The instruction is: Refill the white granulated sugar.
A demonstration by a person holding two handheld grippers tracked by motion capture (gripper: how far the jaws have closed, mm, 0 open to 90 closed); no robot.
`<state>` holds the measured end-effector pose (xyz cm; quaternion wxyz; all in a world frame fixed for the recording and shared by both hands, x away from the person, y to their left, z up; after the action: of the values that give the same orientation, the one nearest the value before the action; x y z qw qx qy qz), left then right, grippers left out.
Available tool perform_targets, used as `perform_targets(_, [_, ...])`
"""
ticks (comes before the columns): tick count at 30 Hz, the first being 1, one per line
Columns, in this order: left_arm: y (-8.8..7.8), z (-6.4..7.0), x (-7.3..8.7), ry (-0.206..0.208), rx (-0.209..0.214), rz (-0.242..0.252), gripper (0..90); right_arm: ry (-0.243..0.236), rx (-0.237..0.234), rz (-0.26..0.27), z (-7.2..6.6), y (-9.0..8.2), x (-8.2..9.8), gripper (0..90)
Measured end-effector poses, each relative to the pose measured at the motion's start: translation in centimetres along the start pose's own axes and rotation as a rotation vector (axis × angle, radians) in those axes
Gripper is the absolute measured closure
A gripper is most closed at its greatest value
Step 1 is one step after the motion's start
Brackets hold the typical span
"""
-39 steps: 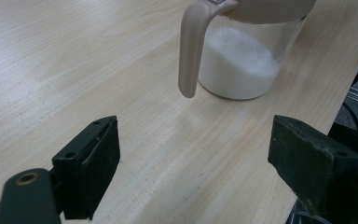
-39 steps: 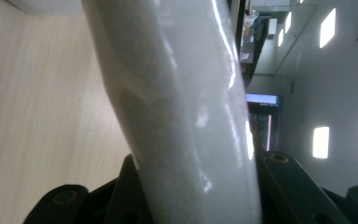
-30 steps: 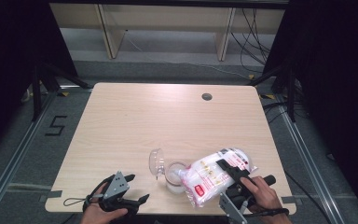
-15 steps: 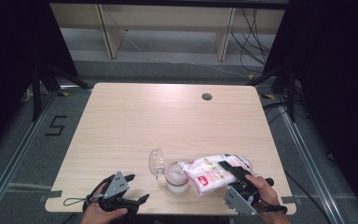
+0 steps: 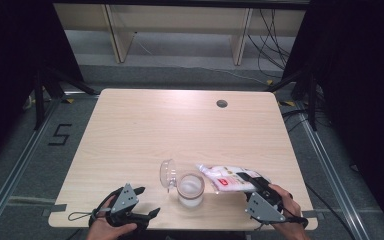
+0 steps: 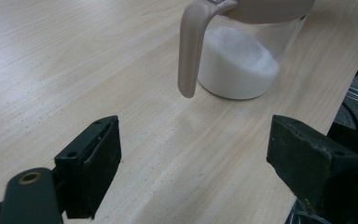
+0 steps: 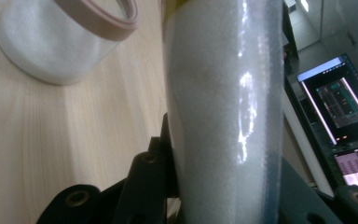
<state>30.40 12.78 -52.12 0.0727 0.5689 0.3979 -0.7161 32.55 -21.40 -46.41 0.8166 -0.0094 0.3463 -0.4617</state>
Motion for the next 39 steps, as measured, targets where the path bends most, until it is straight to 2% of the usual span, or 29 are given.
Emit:
perform_targets(2, [0.0,0.0,0.0,-0.002,-0.001,0.001,17.3,0.036,-0.002,0.018,0.2,0.1,0.1,74.8])
perform_targets(3, [-0.1,-0.1,0.1,0.011,-0.002,-0.011,17.3,0.045,-0.002,0.022,0.3,0.0,0.2,74.9])
perform_targets(6, [-0.1,-0.2,0.1,0.011,-0.005,-0.013,17.3,0.122,-0.01,0.048,0.4,0.2,0.4,75.0])
perform_targets(9, [0.0,-0.1,0.1,0.01,-0.003,-0.01,17.3,0.177,-0.02,0.066,0.4,0.6,0.7,75.1])
perform_targets(10, [0.0,-0.1,0.0,0.01,-0.002,-0.01,17.3,0.178,-0.017,0.071,0.5,0.8,0.8,75.2])
perform_targets(11, [-0.1,-0.1,0.0,0.01,-0.002,-0.011,17.3,0.219,-0.023,0.079,0.4,0.8,0.8,75.3])
perform_targets(12, [-0.1,-0.1,0.0,0.01,-0.002,-0.01,17.3,0.222,-0.02,0.09,0.6,1.0,0.8,75.4])
perform_targets(13, [0.0,0.0,0.0,-0.002,-0.001,0.002,17.3,0.257,-0.022,0.103,0.6,1.1,0.9,75.4])
perform_targets(17, [0.0,-0.2,0.1,0.014,-0.009,-0.014,17.3,0.354,-0.019,0.16,1.0,1.6,1.2,75.9])
perform_targets(18, [0.0,-0.2,0.1,0.012,-0.004,-0.016,17.3,0.392,-0.024,0.176,1.1,1.8,1.4,76.0])
perform_targets(19, [0.0,-0.1,0.1,0.01,-0.002,-0.014,17.3,0.424,-0.023,0.183,1.0,1.9,1.5,76.0])
perform_targets(21, [0.0,-0.1,0.1,0.009,-0.005,-0.015,17.3,0.456,-0.02,0.18,1.1,2.1,1.8,76.1])
perform_targets(23, [0.0,-0.1,0.1,0.012,-0.006,-0.018,17.3,0.459,-0.039,0.187,1.1,2.3,2.0,76.2])
perform_targets(25, [0.0,-0.1,0.1,0.004,-0.003,-0.012,17.3,0.482,-0.025,0.192,1.1,2.5,2.1,76.2])
perform_targets(26, [0.0,-0.1,0.1,0.005,-0.002,-0.013,17.3,0.492,-0.042,0.192,1.0,2.6,2.2,76.3])
perform_targets(27, [0.0,-0.1,0.1,0.015,-0.002,-0.014,17.3,0.506,-0.04,0.187,1.0,2.7,2.2,76.3])
perform_targets(29, [0.0,-0.1,0.1,0.005,-0.003,-0.012,17.3,0.499,-0.038,0.187,1.1,3.0,2.3,76.4])
perform_targets(32, [0.0,-0.1,0.1,0.019,-0.002,-0.014,17.3,0.536,-0.045,0.202,1.0,3.4,2.4,76.4])
perform_targets(34, [0.0,-0.2,0.1,0.026,-0.001,-0.015,17.3,0.538,-0.05,0.206,1.2,3.8,2.6,76.4])
perform_targets(35, [0.0,-0.3,0.0,0.04,0.001,-0.015,17.3,0.571,-0.048,0.195,1.0,3.8,2.7,76.4])
perform_targets(36, [0.0,-0.3,0.0,0.041,0.001,-0.016,17.3,0.56,-0.046,0.206,1.2,4.0,2.8,76.4])
perform_targets(37, [0.0,-0.1,0.1,0.004,-0.003,-0.013,17.3,0.543,-0.04,0.213,1.3,4.1,2.9,76.5])
perform_targets(38, [0.0,-0.1,0.1,0.006,-0.002,-0.014,17.3,0.58,-0.048,0.207,1.1,4.2,2.9,76.5])
perform_targets(39, [0.0,-0.1,0.1,0.016,-0.002,-0.014,17.3,0.582,-0.045,0.207,1.1,4.3,3.0,76.5])
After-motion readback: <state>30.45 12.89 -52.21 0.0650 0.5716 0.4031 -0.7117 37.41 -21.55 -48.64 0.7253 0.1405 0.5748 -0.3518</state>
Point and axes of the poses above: each handheld gripper's, and its own axes: y roughly forward along the jaws, x roughly out of its underside, z roughly to its right, the point moved 5 cm from there along y, roughly forward along the jaws, and after that the axes turned 3 degrees about z, right-handed, at the moved point
